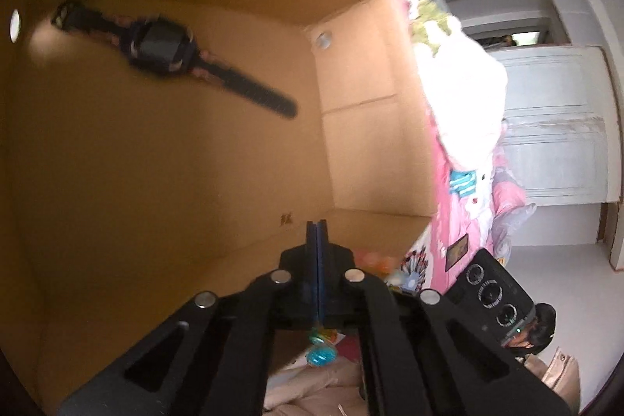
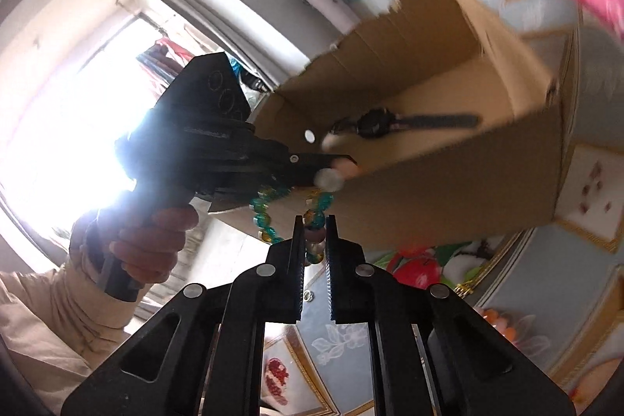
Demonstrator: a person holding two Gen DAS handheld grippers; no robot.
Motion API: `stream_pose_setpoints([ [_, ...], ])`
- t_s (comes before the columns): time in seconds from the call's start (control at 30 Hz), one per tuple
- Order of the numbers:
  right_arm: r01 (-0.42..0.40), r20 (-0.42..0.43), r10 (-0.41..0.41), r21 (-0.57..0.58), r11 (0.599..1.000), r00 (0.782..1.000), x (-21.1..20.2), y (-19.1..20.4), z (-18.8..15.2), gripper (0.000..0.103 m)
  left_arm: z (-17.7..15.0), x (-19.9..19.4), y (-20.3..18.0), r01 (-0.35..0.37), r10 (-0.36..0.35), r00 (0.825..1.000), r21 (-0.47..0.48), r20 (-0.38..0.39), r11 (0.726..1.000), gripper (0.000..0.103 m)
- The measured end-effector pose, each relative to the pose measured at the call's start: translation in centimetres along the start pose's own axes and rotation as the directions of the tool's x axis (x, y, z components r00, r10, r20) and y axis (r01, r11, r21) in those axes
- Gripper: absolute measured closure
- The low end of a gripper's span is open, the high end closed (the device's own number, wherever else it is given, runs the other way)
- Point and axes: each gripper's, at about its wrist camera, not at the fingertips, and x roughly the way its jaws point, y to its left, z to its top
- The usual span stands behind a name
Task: Organize jewelry
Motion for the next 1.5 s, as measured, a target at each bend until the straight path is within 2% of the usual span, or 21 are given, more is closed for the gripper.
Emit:
stream_pose_setpoints([
  [0.1,0.048,0.039,-0.045,-0.085,0.995,0.998,-1.3,2.2,0.9,0.095,-0.5,-1.7,-0.8,0.043,-0.046,0.997,0.043,0.064,0.998,0.103],
  [0.27,0.020,0.052,-0.012,-0.175,0.984,0.999,-2.5,4.9,3.8,0.095,-0.8,-4.4,-1.0,0.081,-0.091,0.984,0.070,0.155,0.994,0.103],
  [0.37,-0.015,-0.003,0.015,-0.205,0.979,1.000,-1.8,5.9,6.9,0.096,-1.0,-6.6,-1.2,0.066,-0.087,0.968,0.098,0.237,0.993,0.103],
  [0.43,-0.057,-0.072,0.044,-0.181,0.982,0.996,-0.3,6.0,9.0,0.095,-1.6,-8.9,-1.2,0.026,-0.062,0.946,0.115,0.320,0.993,0.103],
  [0.5,-0.096,-0.177,0.072,-0.132,0.987,0.982,2.0,5.7,11.0,0.095,-2.5,-10.8,-1.2,-0.044,-0.013,0.917,0.134,0.398,0.990,0.103],
  [0.57,-0.106,-0.262,0.078,-0.095,0.990,0.962,4.4,5.4,12.3,0.095,-4.1,-12.9,-1.1,-0.159,0.071,0.868,0.140,0.492,0.977,0.102],
  [0.6,-0.090,-0.308,0.055,-0.098,0.991,0.950,6.0,5.5,12.8,0.095,-4.6,-13.4,-0.9,-0.186,0.091,0.854,0.137,0.512,0.973,0.098],
  [0.63,-0.079,-0.341,0.040,-0.102,0.992,0.939,7.1,5.4,13.1,0.095,-5.4,-14.3,-0.7,-0.233,0.128,0.827,0.127,0.547,0.964,0.094],
  [0.67,-0.066,-0.376,0.026,-0.094,0.993,0.926,8.6,5.4,13.3,0.095,-6.3,-15.1,-0.4,-0.274,0.161,0.796,0.111,0.583,0.955,0.083],
  [0.7,-0.058,-0.419,0.015,-0.089,0.994,0.908,10.4,5.4,13.5,0.095,-7.0,-15.5,-0.1,-0.298,0.178,0.775,0.102,0.606,0.949,0.071],
  [0.77,-0.052,-0.471,0.001,-0.095,0.994,0.882,12.1,5.5,13.1,0.095,-8.8,-16.9,1.0,-0.364,0.235,0.706,0.057,0.668,0.930,0.058],
  [0.83,-0.011,-0.525,-0.047,-0.105,0.994,0.850,14.3,5.0,12.7,0.094,-10.4,-17.7,2.1,-0.405,0.276,0.663,0.023,0.695,0.914,0.050],
  [0.9,0.052,-0.557,-0.108,-0.115,0.992,0.824,15.6,4.1,12.3,0.089,-11.5,-17.7,3.1,-0.434,0.312,0.638,-0.007,0.704,0.901,0.042],
  [0.93,0.099,-0.573,-0.146,-0.111,0.989,0.807,15.9,3.3,12.0,0.081,-12.1,-17.5,3.8,-0.453,0.336,0.629,-0.020,0.701,0.891,0.041],
  [0.97,0.125,-0.582,-0.158,-0.097,0.987,0.797,15.8,2.5,11.8,0.078,-12.7,-17.4,4.3,-0.470,0.354,0.624,-0.028,0.696,0.882,0.038],
  [1.07,0.142,-0.547,-0.165,-0.086,0.986,0.820,13.2,2.1,11.7,0.074,-13.8,-15.9,5.9,-0.519,0.413,0.614,-0.050,0.673,0.853,0.036],
  [1.13,0.139,-0.498,-0.170,-0.101,0.985,0.851,10.5,2.6,11.8,0.069,-14.4,-15.0,6.7,-0.536,0.437,0.611,-0.060,0.660,0.842,0.035],
  [1.27,0.118,-0.339,-0.169,-0.166,0.979,0.925,4.3,4.1,10.7,0.067,-16.2,-13.4,8.2,-0.558,0.462,0.613,-0.064,0.641,0.828,0.035],
  [1.37,0.045,-0.244,-0.090,-0.185,0.982,0.966,0.0,5.4,8.6,0.067,-17.2,-11.9,8.2,-0.571,0.460,0.619,-0.038,0.637,0.820,0.035],
  [1.43,0.001,-0.217,-0.041,-0.181,0.983,0.975,-1.3,5.7,7.0,0.067,-17.4,-10.5,8.0,-0.597,0.471,0.621,-0.011,0.626,0.802,0.035],
  [1.5,-0.002,-0.238,-0.039,-0.169,0.986,0.970,-1.4,5.5,4.4,0.067,-17.1,-9.1,7.6,-0.628,0.487,0.616,0.013,0.619,0.778,0.035],
])
